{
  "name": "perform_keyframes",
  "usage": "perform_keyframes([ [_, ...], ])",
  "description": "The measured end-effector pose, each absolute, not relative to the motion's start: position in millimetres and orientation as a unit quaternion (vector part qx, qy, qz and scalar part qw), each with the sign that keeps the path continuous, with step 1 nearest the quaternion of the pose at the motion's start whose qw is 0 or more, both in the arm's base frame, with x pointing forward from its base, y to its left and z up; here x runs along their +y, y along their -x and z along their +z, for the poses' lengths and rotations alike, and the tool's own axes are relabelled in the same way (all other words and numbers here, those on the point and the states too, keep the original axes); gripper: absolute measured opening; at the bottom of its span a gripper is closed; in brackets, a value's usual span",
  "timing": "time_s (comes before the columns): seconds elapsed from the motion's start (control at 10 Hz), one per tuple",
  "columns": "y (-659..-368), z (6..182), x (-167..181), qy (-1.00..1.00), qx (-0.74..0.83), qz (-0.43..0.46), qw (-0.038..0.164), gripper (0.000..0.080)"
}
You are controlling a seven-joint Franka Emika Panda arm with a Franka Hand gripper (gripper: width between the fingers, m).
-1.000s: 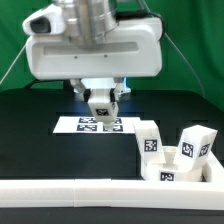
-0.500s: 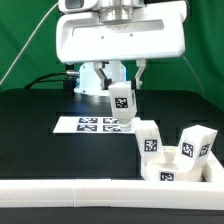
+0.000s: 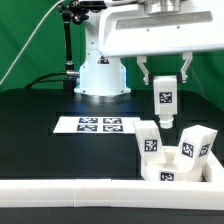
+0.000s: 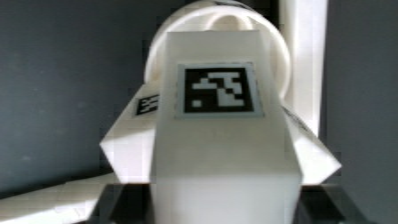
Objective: Assemble stool
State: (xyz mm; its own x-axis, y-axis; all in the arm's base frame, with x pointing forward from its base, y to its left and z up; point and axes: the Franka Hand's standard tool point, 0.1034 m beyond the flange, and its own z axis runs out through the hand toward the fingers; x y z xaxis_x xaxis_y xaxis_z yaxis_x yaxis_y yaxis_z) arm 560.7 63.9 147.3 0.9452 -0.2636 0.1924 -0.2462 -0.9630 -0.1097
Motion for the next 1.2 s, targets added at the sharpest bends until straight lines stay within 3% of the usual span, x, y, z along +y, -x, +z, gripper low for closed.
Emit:
perform_keyframes([
  [0.3,-559,145.1,63,0.986,0.124,-0.101,0.040,0.0335],
  [0.6,-574,134.6,82,0.994,0.051,-0.097,0.016,0.0335],
  [1.2,-576,125.4,89,0.993,0.046,-0.107,0.015,0.0335],
])
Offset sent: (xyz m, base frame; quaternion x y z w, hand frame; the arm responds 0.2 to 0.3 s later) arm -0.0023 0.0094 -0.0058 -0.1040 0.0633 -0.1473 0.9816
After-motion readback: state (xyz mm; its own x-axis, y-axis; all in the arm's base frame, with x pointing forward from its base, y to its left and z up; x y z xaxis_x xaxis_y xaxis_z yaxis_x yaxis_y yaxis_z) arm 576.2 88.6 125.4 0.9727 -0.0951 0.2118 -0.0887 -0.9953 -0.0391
